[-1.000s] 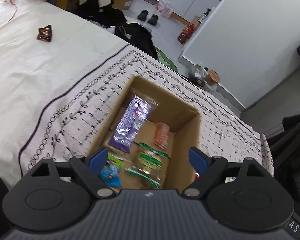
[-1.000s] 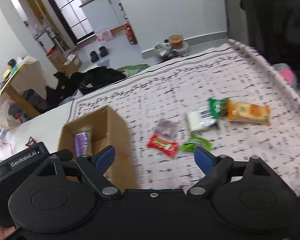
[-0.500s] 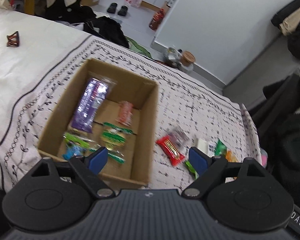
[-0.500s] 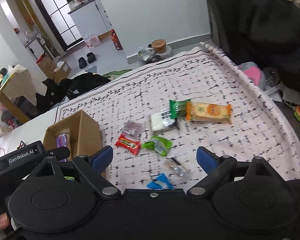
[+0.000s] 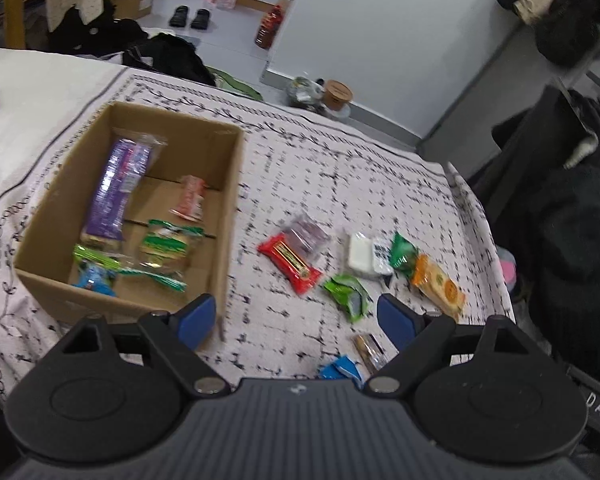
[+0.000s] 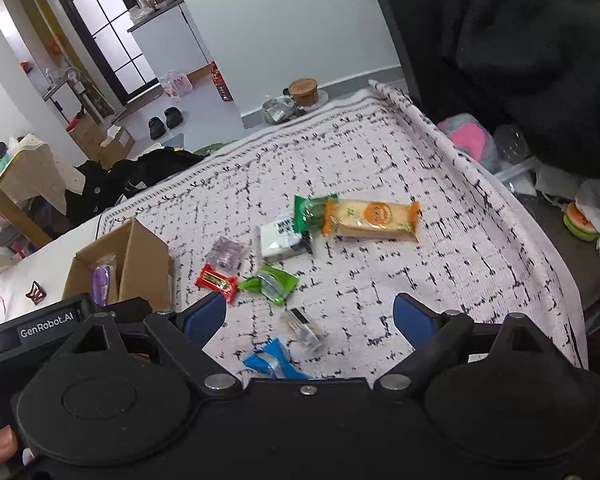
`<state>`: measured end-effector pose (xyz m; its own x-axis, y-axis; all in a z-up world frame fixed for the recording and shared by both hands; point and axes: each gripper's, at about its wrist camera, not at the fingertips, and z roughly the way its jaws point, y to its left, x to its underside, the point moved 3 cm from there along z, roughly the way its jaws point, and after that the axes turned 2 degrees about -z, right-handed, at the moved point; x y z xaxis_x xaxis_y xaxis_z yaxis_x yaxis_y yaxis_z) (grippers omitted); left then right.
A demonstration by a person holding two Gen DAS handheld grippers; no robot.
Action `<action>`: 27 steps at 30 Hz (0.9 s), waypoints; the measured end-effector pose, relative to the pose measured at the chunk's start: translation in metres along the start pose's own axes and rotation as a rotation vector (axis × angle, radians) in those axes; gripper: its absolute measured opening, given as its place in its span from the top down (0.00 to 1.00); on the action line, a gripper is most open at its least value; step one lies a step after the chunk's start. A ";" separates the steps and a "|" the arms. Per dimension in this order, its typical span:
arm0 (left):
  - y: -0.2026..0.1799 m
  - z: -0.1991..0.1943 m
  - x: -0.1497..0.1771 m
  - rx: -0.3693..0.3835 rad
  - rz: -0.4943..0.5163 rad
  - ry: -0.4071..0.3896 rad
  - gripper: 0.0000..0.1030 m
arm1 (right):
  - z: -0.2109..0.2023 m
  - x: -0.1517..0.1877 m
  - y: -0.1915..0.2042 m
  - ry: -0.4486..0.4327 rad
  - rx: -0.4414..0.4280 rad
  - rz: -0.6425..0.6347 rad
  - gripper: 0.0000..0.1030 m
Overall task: Organize snacks
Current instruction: 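Move both open grippers back over the remaining snacks, then grasp the blue packet with left gripper while right grasps the clear packet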
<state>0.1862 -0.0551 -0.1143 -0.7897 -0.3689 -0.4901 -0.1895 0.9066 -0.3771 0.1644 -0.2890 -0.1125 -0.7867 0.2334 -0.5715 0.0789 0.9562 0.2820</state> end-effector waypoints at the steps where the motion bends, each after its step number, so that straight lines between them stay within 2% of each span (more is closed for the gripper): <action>1: -0.003 0.003 0.003 0.006 0.005 0.010 0.16 | 0.001 0.002 -0.003 0.006 -0.005 0.006 0.12; 4: -0.009 0.012 0.011 0.013 0.024 0.035 0.17 | 0.004 0.004 -0.008 0.013 -0.035 0.027 0.12; 10: -0.018 0.027 0.025 0.014 0.063 0.072 0.19 | 0.013 0.006 -0.016 0.031 -0.023 0.059 0.14; 19: -0.028 0.056 0.040 0.025 0.055 0.154 0.27 | 0.027 0.003 -0.034 0.070 -0.026 0.149 0.19; 27: -0.035 0.081 0.052 0.032 0.042 0.222 0.32 | 0.043 -0.002 -0.033 0.108 0.000 0.139 0.21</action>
<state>0.1987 -0.1230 -0.1902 -0.9063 -0.2736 -0.3222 -0.1378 0.9119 -0.3865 0.1899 -0.3129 -0.1541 -0.8291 0.3435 -0.4412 0.1920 0.9160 0.3524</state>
